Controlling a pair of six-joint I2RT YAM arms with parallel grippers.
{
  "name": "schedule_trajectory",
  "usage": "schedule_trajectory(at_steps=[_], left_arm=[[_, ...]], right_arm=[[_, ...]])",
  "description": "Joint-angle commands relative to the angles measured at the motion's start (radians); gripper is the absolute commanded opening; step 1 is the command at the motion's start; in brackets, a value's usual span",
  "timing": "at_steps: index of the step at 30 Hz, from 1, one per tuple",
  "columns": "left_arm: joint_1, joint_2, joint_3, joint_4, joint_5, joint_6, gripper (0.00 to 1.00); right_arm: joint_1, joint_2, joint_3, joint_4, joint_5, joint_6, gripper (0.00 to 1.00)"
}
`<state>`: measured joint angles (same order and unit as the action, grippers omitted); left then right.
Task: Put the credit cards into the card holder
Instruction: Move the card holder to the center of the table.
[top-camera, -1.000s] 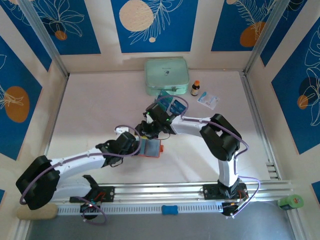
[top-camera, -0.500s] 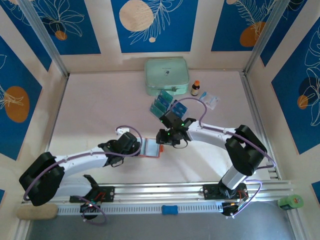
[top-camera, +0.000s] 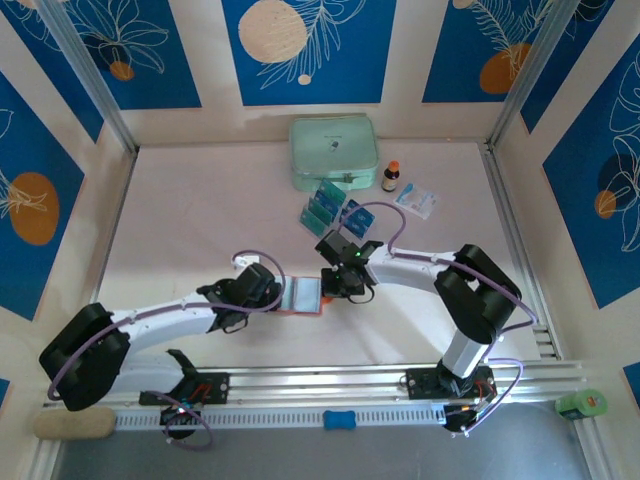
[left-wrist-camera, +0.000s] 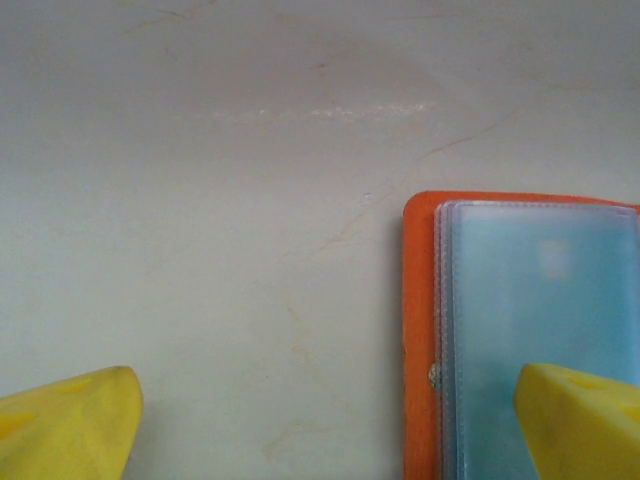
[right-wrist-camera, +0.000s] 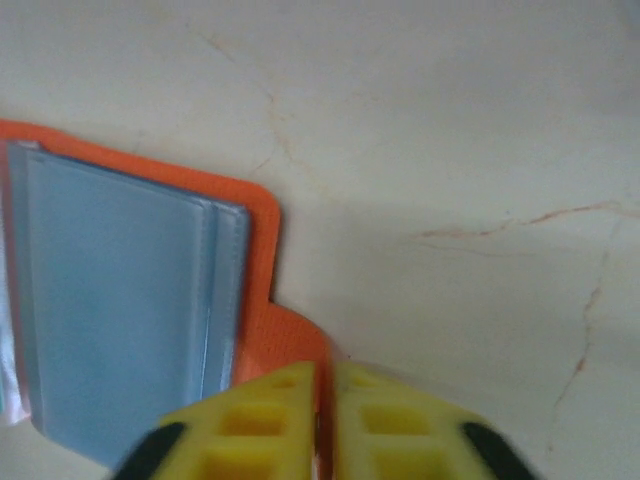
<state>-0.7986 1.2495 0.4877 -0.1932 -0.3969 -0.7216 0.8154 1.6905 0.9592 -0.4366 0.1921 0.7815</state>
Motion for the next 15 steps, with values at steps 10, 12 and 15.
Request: schedule_trajectory(at_steps=[10, 12, 15], left_arm=[[0.009, 0.077, 0.035, 0.048, 0.039, 0.026, 0.96], [0.009, 0.079, 0.034, 0.051, 0.040, 0.028, 0.96], [0.009, 0.082, 0.032, 0.053, 0.043, 0.028, 0.96]], right_arm=[[-0.061, -0.081, -0.088, 0.003, 0.003, 0.001, 0.01], [-0.064, -0.090, -0.093, 0.012, -0.012, -0.001, 0.13], [-0.068, -0.117, -0.080, -0.003, -0.020, -0.018, 0.26]])
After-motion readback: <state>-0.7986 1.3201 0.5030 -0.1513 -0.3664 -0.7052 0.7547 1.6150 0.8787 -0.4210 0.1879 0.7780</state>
